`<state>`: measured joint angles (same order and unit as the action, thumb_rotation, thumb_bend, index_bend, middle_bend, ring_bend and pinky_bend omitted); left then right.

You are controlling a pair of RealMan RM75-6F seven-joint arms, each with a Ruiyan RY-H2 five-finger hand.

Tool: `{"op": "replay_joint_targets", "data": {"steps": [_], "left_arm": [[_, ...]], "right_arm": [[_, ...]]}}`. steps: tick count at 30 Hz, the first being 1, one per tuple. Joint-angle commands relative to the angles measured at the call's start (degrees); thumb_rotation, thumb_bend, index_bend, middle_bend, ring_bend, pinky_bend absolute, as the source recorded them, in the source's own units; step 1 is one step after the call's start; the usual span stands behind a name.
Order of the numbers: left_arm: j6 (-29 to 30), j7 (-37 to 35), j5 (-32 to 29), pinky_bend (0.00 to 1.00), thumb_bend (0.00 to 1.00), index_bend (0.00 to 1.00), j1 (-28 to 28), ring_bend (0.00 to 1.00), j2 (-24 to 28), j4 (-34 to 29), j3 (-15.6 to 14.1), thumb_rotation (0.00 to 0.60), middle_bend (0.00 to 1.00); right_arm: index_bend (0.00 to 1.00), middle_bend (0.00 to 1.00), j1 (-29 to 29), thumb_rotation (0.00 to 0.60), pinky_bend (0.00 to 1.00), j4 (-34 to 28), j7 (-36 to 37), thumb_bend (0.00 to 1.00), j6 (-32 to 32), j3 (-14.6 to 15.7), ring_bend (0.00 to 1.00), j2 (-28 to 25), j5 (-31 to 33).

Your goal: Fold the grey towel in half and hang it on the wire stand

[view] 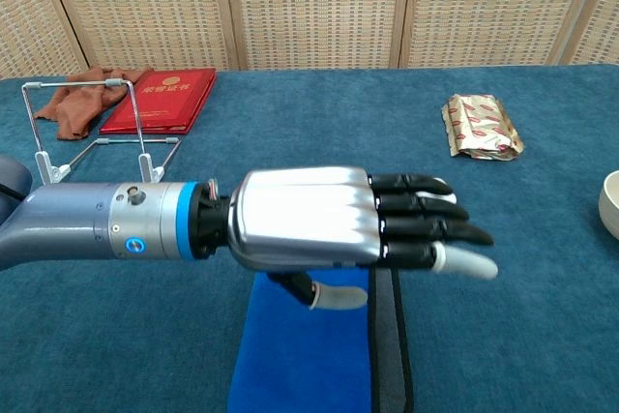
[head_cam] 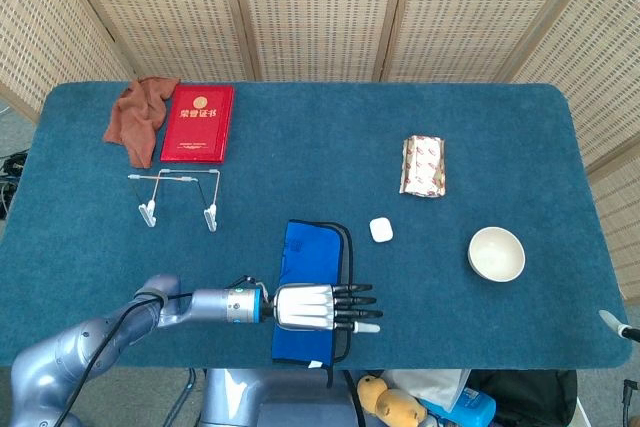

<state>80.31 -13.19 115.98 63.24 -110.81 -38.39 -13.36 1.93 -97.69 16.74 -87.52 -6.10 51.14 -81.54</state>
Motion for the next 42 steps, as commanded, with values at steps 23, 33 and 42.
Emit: {"op": "replay_joint_targets", "data": {"steps": [23, 33, 42], "left_arm": [[-38.17, 29.12, -47.23, 0.0, 0.41, 0.21, -0.62, 0.0, 12.61, -25.51, 23.0, 0.6, 0.0], [-40.9, 34.36, -54.49, 0.0, 0.4, 0.2, -0.33, 0.0, 12.06, -26.92, 23.84, 0.593, 0.0], [-38.08, 42.84, -64.07, 0.0, 0.4, 0.2, -0.68, 0.0, 10.72, -29.63, 23.82, 0.6, 0.0]], "right_arm": [[0.0, 0.0, -0.6, 0.6, 0.0, -0.47, -1.15, 0.0, 0.8, 0.36, 0.0, 0.15, -0.34], [0.0, 0.0, -0.8, 0.6, 0.0, -0.29, -0.86, 0.0, 1.29, 0.23, 0.0, 0.1, 0.27], [0.0, 0.0, -0.83, 0.6, 0.0, -0.32, -0.8, 0.0, 1.21, 0.36, 0.0, 0.01, -0.13]]}}
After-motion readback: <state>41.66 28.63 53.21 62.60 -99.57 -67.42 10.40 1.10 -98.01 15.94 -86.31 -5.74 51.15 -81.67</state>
